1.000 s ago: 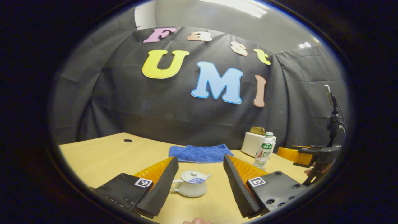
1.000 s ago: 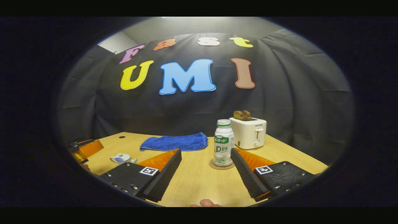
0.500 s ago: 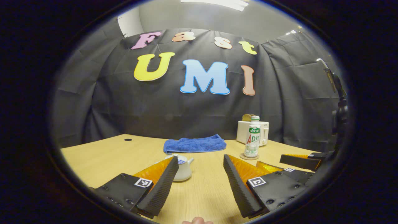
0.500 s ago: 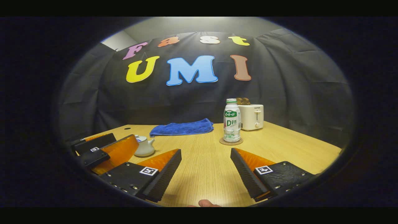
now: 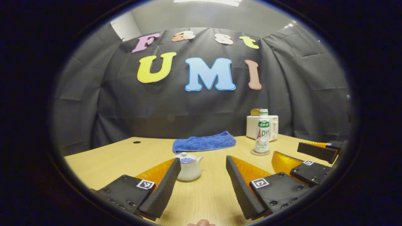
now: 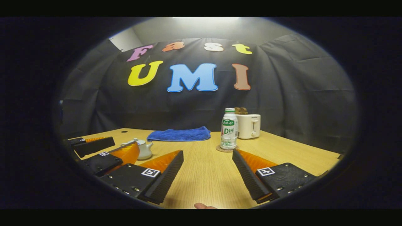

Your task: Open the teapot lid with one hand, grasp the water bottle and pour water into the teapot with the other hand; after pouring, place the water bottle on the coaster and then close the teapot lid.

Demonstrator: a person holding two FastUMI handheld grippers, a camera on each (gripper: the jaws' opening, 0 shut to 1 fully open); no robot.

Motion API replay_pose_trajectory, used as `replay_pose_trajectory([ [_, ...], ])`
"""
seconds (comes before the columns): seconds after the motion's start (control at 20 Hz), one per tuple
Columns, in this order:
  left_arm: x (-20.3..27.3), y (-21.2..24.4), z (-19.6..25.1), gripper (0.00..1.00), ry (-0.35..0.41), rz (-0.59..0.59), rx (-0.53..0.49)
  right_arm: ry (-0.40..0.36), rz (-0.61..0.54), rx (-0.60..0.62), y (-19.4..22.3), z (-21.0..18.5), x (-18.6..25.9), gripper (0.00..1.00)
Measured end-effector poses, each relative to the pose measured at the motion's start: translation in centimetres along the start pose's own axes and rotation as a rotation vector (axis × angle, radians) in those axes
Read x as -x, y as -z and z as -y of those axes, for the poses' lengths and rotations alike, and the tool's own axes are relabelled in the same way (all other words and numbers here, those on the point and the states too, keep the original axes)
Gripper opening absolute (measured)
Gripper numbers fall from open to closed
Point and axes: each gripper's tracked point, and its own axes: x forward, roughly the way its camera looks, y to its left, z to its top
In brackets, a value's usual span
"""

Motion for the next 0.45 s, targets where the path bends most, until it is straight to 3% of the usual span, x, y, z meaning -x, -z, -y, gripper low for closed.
replay_pose_trajectory([
  [0.1, 0.0, 0.0, 0.2, 0.99, 0.007, -0.003, 0.000, 0.000, -0.002, -0.003, 0.0, 0.1, 0.1, 0.96],
  [0.45, -0.1, -0.1, 2.3, 1.00, 0.148, 0.004, 0.004, 0.001, -0.002, -0.003, 0.1, 0.1, 0.0, 0.96],
])
